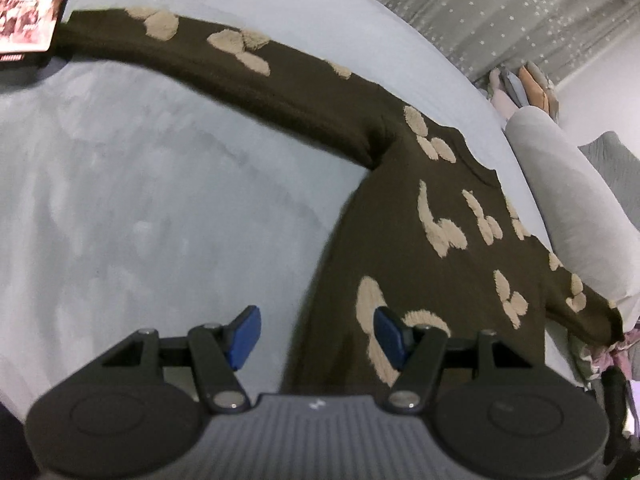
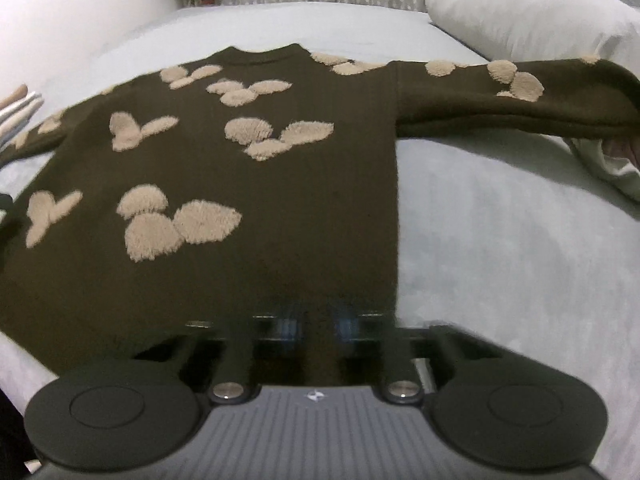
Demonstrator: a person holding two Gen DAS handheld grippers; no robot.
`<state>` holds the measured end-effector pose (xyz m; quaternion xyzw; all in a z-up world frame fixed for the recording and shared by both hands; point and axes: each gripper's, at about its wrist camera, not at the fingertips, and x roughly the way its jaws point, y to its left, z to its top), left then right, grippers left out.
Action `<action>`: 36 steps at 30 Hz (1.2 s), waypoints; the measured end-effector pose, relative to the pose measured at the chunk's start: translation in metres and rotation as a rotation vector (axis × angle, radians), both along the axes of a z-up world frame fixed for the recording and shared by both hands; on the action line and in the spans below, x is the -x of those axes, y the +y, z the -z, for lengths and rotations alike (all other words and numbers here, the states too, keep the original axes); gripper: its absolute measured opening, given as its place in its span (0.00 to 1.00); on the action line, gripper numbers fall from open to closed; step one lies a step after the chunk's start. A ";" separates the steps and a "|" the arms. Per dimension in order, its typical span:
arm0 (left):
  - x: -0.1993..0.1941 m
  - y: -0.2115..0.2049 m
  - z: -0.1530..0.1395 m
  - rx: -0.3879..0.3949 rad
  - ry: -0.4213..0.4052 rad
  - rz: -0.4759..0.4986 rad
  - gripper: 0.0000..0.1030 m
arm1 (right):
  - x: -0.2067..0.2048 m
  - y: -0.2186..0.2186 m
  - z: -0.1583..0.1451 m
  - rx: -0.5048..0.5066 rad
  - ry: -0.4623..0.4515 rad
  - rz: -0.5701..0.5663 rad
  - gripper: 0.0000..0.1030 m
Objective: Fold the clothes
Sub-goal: 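Grasp the sweater hem with the right tool and pull it straight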
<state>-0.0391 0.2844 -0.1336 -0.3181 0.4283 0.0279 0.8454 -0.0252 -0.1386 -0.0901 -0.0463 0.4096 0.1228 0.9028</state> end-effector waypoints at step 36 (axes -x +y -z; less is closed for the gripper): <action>0.017 0.001 0.008 0.069 0.021 0.015 0.62 | 0.018 -0.073 -0.034 -0.116 0.038 0.178 0.04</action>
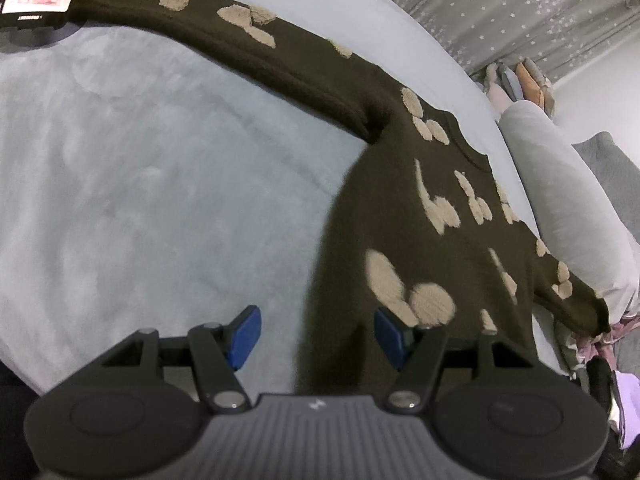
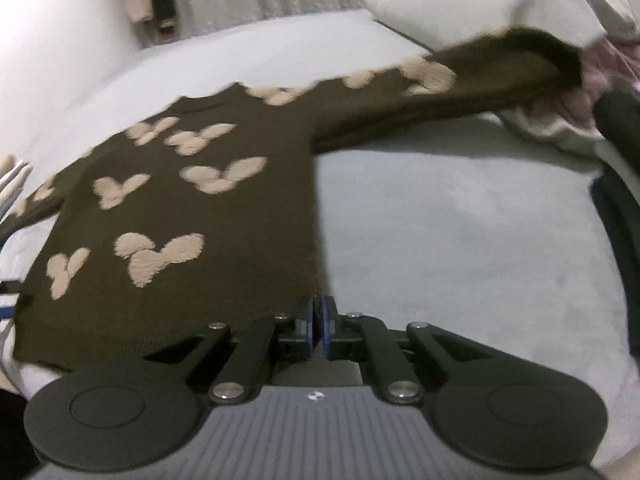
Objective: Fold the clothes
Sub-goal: 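Grasp the sweater hem with the right tool and pull it straight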
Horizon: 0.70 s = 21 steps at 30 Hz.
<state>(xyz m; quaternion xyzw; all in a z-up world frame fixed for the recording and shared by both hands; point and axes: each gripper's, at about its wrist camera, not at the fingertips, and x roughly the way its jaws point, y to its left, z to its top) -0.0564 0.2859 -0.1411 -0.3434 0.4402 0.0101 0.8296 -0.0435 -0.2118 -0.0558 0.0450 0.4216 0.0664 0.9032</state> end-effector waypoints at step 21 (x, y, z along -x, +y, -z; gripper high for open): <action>0.015 -0.009 0.023 0.101 -0.026 -0.014 0.05 | -0.009 0.011 0.031 -0.022 0.055 0.006 0.10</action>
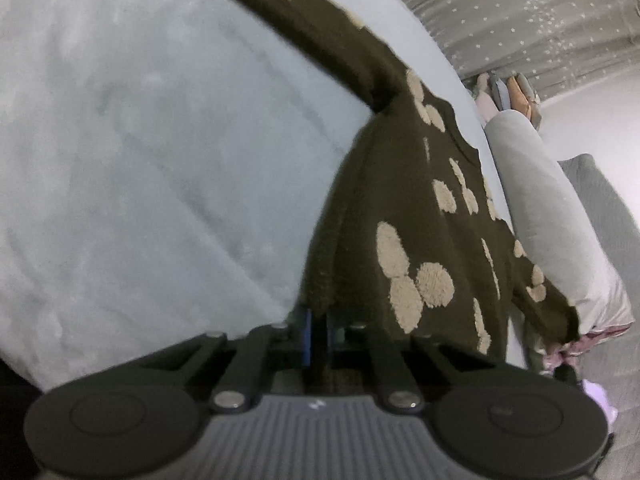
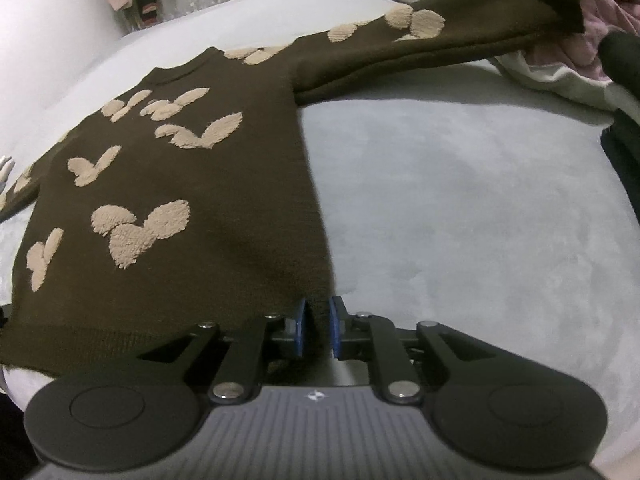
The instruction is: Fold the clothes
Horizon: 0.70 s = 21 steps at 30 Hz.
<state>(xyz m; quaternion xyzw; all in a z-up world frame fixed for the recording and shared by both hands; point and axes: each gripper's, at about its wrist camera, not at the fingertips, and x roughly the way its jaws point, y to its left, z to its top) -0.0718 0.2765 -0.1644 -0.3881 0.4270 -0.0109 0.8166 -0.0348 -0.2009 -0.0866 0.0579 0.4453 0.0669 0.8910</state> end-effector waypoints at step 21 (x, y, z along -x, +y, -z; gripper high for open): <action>-0.002 -0.003 -0.028 -0.231 -0.026 0.035 0.48 | 0.009 0.024 -0.031 0.115 -0.050 -0.056 0.33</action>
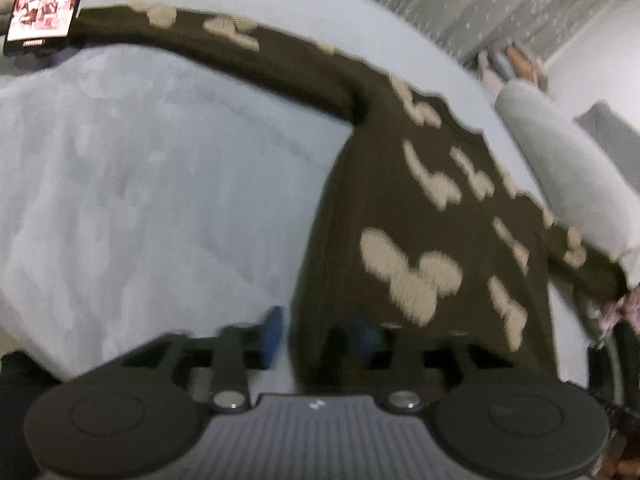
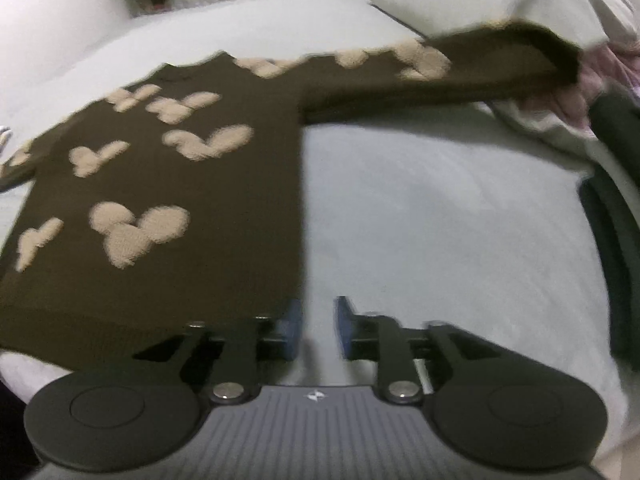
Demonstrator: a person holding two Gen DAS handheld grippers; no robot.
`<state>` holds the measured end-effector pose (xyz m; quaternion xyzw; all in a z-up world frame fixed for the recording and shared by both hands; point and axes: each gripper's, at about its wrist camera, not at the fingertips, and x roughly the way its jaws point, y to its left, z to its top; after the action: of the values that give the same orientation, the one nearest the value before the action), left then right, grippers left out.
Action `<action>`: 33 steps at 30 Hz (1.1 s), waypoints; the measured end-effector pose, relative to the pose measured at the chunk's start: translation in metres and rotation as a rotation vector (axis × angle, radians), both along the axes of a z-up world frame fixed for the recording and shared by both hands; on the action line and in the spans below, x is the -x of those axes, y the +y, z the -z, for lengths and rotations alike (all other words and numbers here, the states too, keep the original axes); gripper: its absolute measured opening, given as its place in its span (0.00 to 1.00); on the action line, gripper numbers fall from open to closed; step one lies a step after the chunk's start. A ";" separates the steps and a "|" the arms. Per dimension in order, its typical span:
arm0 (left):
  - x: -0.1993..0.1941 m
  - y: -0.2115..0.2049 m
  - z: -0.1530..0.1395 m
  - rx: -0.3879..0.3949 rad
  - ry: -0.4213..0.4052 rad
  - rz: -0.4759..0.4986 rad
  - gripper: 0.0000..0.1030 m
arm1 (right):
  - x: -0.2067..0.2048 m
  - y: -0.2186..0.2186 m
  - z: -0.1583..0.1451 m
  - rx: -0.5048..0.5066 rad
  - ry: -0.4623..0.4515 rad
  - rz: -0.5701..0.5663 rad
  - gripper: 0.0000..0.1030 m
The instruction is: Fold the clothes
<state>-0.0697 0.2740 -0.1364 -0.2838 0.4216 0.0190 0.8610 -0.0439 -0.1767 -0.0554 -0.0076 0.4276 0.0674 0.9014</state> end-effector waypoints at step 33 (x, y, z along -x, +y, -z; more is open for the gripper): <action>-0.165 0.038 0.045 0.408 -0.218 -0.203 0.42 | -0.149 0.013 0.013 -0.140 -0.071 0.168 0.53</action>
<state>0.0954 0.3123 -0.1809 -0.4931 0.2907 -0.0110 0.8199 0.1047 -0.1638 -0.0684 0.0886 0.3887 0.0212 0.9169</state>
